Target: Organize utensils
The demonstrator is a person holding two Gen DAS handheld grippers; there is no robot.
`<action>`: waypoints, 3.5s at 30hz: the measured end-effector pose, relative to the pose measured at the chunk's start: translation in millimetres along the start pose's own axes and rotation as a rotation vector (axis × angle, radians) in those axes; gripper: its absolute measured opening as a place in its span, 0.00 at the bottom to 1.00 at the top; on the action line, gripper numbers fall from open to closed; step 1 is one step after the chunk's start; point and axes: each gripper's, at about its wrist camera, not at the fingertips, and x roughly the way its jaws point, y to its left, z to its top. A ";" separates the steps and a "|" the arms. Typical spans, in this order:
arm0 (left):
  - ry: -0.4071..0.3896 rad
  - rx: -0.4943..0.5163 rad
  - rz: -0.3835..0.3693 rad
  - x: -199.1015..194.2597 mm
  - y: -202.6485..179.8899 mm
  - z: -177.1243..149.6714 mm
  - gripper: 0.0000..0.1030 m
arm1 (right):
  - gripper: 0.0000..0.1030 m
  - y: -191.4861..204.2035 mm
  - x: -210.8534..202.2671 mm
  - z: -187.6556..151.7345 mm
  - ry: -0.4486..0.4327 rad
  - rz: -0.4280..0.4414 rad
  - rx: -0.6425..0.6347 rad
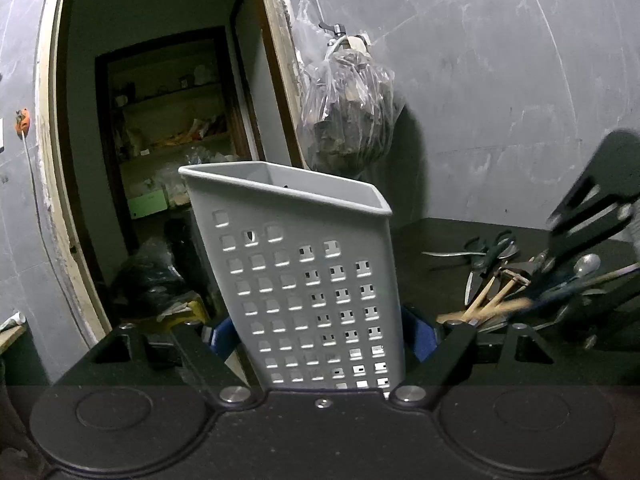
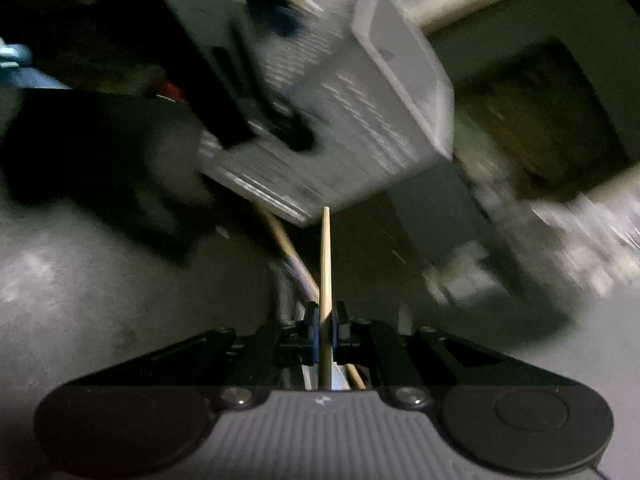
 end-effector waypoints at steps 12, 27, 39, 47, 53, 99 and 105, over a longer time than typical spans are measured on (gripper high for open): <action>-0.004 0.007 -0.006 -2.5 -5.1 -0.1 0.82 | 0.10 -40.5 47.3 -11.9 0.004 0.120 0.084; 0.012 -0.004 0.010 -1.6 -11.7 1.6 0.84 | 0.24 -119.5 86.8 -30.5 0.050 0.284 0.445; 0.026 -0.011 0.010 2.6 -16.0 0.9 0.85 | 0.25 -125.2 84.6 -29.6 0.074 0.320 0.532; 0.061 -0.039 -0.005 8.3 -10.5 -0.7 0.82 | 0.20 -102.7 66.2 -22.9 0.114 0.241 0.527; 0.058 -0.038 -0.009 7.9 -10.7 -1.6 0.82 | 0.23 -103.8 66.0 -20.0 0.133 0.279 0.530; 0.072 -0.040 0.004 7.2 -12.5 -7.2 0.79 | 0.08 -108.4 47.7 -17.2 0.016 0.247 0.605; 0.078 -0.039 0.004 9.7 -12.6 -5.8 0.79 | 0.08 -104.5 57.1 -15.5 0.035 0.245 0.600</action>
